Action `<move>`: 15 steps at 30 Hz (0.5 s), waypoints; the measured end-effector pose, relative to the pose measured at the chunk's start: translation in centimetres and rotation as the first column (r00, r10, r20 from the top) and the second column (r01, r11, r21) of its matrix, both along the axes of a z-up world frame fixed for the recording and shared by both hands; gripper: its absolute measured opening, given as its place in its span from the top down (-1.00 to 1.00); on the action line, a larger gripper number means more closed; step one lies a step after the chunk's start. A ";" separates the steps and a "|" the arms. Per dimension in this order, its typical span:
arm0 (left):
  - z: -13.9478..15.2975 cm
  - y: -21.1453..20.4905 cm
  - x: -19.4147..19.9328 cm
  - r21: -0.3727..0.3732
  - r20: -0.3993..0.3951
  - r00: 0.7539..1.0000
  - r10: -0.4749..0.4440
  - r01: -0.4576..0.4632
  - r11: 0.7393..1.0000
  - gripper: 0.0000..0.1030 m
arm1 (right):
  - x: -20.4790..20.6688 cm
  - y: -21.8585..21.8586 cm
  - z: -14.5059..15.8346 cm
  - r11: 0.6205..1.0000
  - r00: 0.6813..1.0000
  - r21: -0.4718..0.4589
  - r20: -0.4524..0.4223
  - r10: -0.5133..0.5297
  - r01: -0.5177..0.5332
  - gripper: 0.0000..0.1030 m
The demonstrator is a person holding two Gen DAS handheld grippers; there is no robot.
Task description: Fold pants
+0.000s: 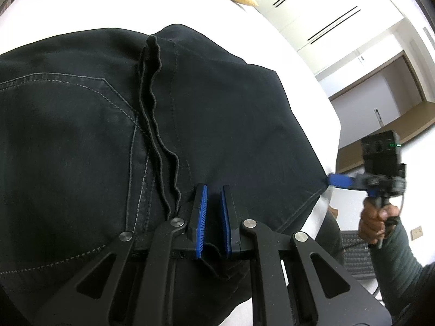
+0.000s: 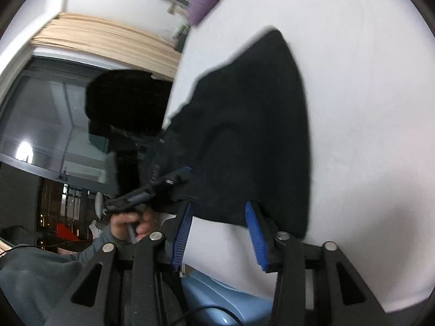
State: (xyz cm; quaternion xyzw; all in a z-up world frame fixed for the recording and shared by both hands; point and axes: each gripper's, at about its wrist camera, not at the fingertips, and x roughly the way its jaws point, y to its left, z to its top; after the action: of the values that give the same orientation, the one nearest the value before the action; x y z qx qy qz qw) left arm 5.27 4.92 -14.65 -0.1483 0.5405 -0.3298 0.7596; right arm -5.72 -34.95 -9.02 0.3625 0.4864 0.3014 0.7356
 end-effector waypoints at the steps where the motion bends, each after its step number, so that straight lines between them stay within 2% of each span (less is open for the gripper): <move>1: 0.0 0.1 -0.1 -0.001 0.003 1.000 0.005 -0.005 1.000 0.80 | 0.0 0.1 0.2 0.999 1.000 0.028 0.021 -0.019 0.018 -0.17; 3: 0.3 0.3 -0.4 -0.006 0.006 1.000 0.009 -0.009 1.000 0.80 | 0.7 0.8 -1.0 0.997 0.997 0.001 -0.018 -0.072 0.072 -0.40; 5: 0.7 0.6 -0.8 -0.013 0.004 1.000 0.027 -0.027 1.000 0.80 | 1.0 1.0 -3.1 0.995 0.994 -0.058 -0.076 -0.085 0.080 -0.27; 6: 1.1 0.8 -1.1 -0.008 0.006 0.999 0.040 -0.039 0.999 0.80 | 0.9 1.2 -3.1 0.991 0.993 -0.102 -0.073 -0.097 0.089 0.04; 7: 1.8 1.3 -1.6 0.000 0.019 0.998 0.054 -0.054 0.999 0.80 | 0.7 1.2 -2.7 0.989 0.991 -0.108 -0.078 -0.111 0.102 0.09; 9: 3.7 2.8 -3.2 0.018 0.066 0.993 0.095 -0.096 0.995 0.80 | 0.3 0.8 -1.2 0.990 0.990 -0.082 -0.065 -0.122 0.116 0.07; 12: 6.2 6.6 -5.6 -0.064 0.091 0.980 0.177 -0.171 0.983 0.79 | -0.5 2.0 2.3 0.991 0.990 0.005 0.045 -0.134 0.134 0.06; 14: 7.4 10.2 -8.0 -0.115 0.104 0.958 0.267 -0.255 0.960 0.69 | -0.4 3.3 3.9 0.989 0.985 0.073 0.113 -0.133 0.125 -0.03; 15: 7.7 11.9 -9.1 -0.128 0.106 0.946 0.306 -0.293 0.948 0.49 | 0.0 4.0 4.2 0.989 0.984 0.094 0.125 -0.129 0.118 -0.10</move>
State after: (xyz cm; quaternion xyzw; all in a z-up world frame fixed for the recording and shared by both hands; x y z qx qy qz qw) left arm -3.83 16.79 -6.91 -0.2498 0.4444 -0.2483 0.8237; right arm -5.72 -30.99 -4.79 0.4028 0.4003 0.2990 0.7669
